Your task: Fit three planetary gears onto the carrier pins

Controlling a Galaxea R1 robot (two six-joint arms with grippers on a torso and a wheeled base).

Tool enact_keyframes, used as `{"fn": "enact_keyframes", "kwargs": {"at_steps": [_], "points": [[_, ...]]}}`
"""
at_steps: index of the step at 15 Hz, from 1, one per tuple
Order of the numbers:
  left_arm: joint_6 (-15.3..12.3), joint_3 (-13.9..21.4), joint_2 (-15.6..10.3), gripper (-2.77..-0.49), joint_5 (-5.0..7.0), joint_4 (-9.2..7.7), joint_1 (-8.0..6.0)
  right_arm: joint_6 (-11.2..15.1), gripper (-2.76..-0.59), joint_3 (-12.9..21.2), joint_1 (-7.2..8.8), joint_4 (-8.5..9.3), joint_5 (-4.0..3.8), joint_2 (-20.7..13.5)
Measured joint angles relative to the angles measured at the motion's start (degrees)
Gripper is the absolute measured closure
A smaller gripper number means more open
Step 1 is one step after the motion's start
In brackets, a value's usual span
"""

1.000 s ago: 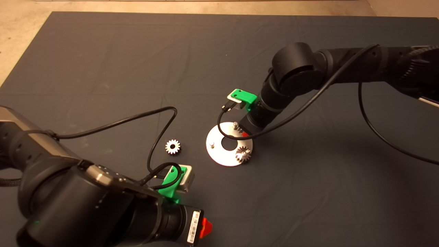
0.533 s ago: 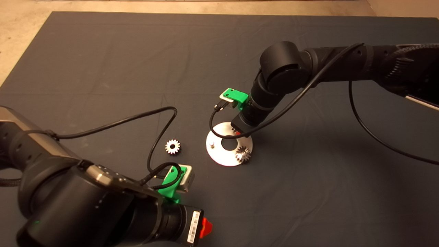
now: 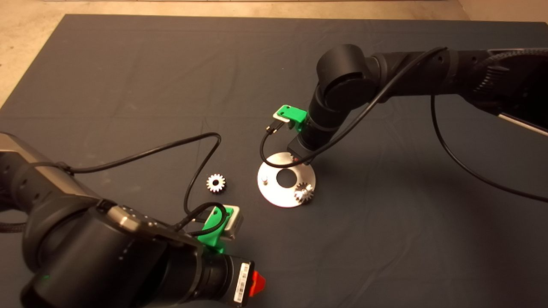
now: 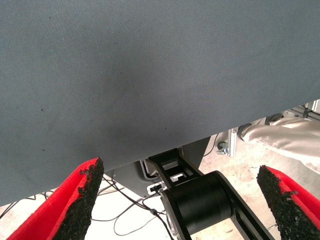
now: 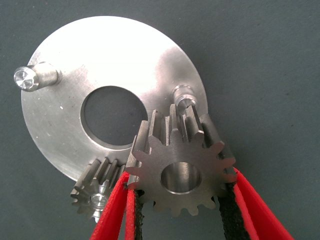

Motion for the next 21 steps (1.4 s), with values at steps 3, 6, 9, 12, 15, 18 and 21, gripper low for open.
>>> {"fn": "enact_keyframes", "kwargs": {"at_steps": [3,6,9,12,15,18,21], "points": [[0.02,0.00,0.00,-2.19,0.02,0.02,0.00,-0.51,-0.83,-1.58,-0.02,0.00,0.00,0.89],[0.00,0.00,-0.02,-2.19,0.02,0.06,0.00,-1.46,-0.83,-3.60,-0.02,0.00,-0.02,1.40],[0.02,0.00,0.00,-2.19,0.00,0.10,0.00,-2.18,-0.82,-4.49,-0.05,0.00,-0.07,1.87],[0.00,0.00,0.00,-2.19,0.02,0.11,0.00,-2.58,-0.82,-4.91,-0.05,-0.01,0.02,2.08],[0.02,0.00,0.00,-2.19,0.02,0.11,0.00,-2.58,-0.83,-4.91,-0.05,0.00,0.00,2.10],[0.00,0.00,0.00,-2.19,0.02,0.13,0.00,-2.60,-0.83,-5.05,-0.11,-0.06,0.00,2.23],[0.00,0.00,-0.02,-2.19,0.02,0.13,0.00,-2.73,-0.83,-5.18,-0.96,-0.28,-0.01,2.23]]}}
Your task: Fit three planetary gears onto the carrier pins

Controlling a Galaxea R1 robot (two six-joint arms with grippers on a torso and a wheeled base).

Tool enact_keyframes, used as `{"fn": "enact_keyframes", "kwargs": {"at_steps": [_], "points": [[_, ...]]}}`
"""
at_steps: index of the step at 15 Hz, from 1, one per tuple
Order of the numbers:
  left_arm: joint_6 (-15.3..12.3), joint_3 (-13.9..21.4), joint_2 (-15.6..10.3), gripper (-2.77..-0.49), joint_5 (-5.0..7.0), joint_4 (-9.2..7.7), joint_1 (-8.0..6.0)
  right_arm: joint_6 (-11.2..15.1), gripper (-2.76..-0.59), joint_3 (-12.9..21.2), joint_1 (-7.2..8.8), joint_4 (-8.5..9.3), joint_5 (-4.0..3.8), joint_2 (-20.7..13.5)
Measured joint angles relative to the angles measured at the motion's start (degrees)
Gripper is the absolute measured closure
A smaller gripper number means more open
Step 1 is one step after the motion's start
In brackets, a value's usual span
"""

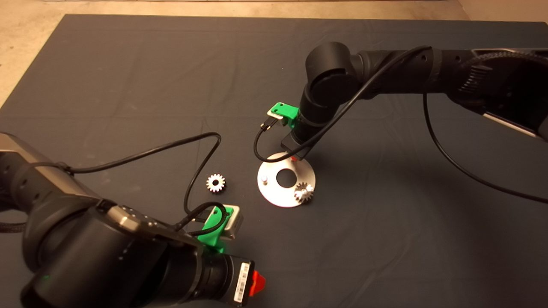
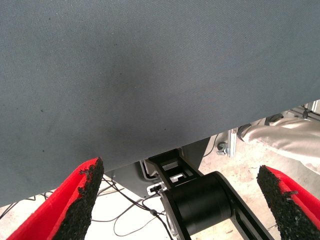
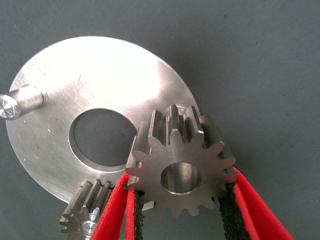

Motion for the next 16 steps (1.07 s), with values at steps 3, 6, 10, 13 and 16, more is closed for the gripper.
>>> {"fn": "enact_keyframes", "kwargs": {"at_steps": [3,6,10,13,16], "points": [[0.00,0.00,0.02,-2.19,0.00,0.00,0.00,-0.29,-0.83,-0.15,-0.04,0.00,-0.02,0.00],[0.02,0.00,0.01,-2.19,0.00,0.00,0.00,-0.35,-0.83,-0.44,-0.04,0.00,-0.04,0.00],[0.00,0.00,0.00,-2.19,0.00,0.00,0.00,-0.60,-0.83,-0.66,-0.04,-0.02,-0.02,0.00],[0.01,0.00,0.01,-2.19,0.00,0.00,0.00,-0.68,-0.82,-0.66,-0.17,-0.16,-0.02,0.00],[0.02,0.00,0.02,-2.19,0.00,0.00,0.00,-0.68,-0.82,-0.66,-0.40,-0.20,-0.06,0.00]]}}
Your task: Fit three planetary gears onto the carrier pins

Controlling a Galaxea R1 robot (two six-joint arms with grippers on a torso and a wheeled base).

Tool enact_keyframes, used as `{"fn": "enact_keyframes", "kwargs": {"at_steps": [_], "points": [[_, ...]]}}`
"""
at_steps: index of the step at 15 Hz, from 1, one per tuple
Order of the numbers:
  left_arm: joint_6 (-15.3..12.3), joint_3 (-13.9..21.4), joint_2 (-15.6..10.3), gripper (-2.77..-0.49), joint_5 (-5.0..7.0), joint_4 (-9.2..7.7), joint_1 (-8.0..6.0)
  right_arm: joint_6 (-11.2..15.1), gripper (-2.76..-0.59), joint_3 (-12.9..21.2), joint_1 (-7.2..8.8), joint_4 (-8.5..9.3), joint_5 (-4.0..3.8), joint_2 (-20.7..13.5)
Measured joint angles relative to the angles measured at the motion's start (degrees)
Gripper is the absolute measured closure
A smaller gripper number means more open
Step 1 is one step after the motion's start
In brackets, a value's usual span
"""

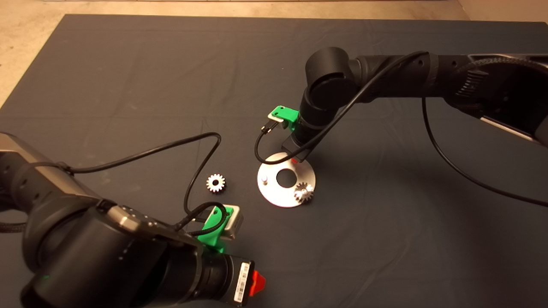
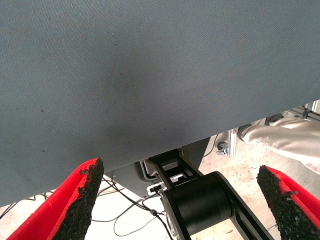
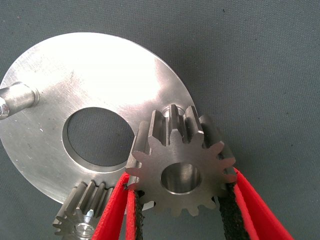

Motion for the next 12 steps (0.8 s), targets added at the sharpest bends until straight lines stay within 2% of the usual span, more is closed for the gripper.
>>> {"fn": "enact_keyframes", "kwargs": {"at_steps": [6,12], "points": [[0.01,0.00,-0.01,-2.19,0.00,0.00,0.00,0.00,-0.82,-0.26,-0.74,-0.10,0.04,0.00],[0.00,0.00,0.00,-2.19,0.00,0.00,0.00,-0.04,-0.82,-0.34,-0.74,-0.24,0.09,0.00]]}}
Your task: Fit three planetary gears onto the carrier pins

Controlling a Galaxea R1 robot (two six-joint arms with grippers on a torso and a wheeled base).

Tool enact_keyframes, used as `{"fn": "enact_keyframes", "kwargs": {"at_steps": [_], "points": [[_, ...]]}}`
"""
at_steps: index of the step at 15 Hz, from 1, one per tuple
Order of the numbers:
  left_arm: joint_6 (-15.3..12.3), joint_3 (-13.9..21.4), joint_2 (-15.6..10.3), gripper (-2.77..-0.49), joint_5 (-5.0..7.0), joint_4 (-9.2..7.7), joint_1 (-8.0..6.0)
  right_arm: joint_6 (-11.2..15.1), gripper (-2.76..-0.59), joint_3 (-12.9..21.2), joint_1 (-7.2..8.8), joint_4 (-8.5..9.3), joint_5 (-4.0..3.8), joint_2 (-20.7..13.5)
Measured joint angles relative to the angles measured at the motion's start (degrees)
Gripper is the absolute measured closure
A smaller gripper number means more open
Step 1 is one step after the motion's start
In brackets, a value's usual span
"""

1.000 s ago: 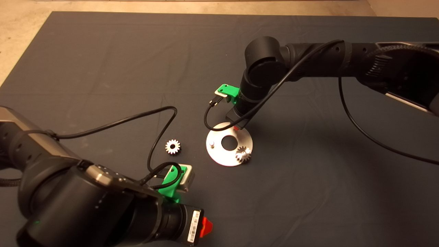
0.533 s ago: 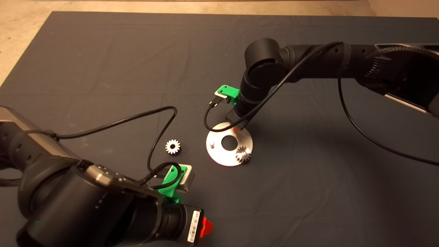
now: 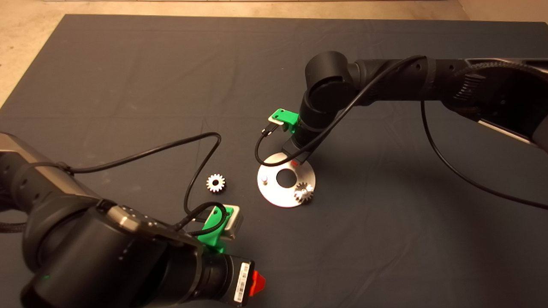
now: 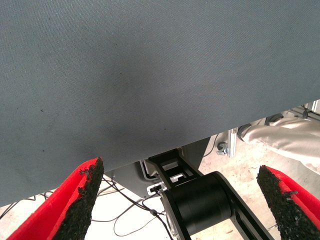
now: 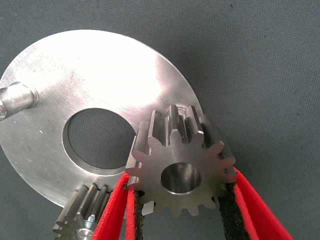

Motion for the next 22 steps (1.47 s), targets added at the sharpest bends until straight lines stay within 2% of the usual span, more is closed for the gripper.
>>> {"fn": "enact_keyframes", "kwargs": {"at_steps": [3,7,22], "points": [[-0.01,0.00,0.01,-2.19,0.00,0.00,0.00,0.00,-0.82,-0.13,0.00,0.00,0.06,0.02],[-0.02,0.00,0.01,-2.19,0.00,0.00,0.00,0.00,-0.82,-1.01,-0.23,-0.01,0.65,0.06],[0.01,0.00,0.01,-2.19,0.00,0.02,0.00,0.00,-0.83,-1.36,-0.35,-0.14,0.65,0.30]]}}
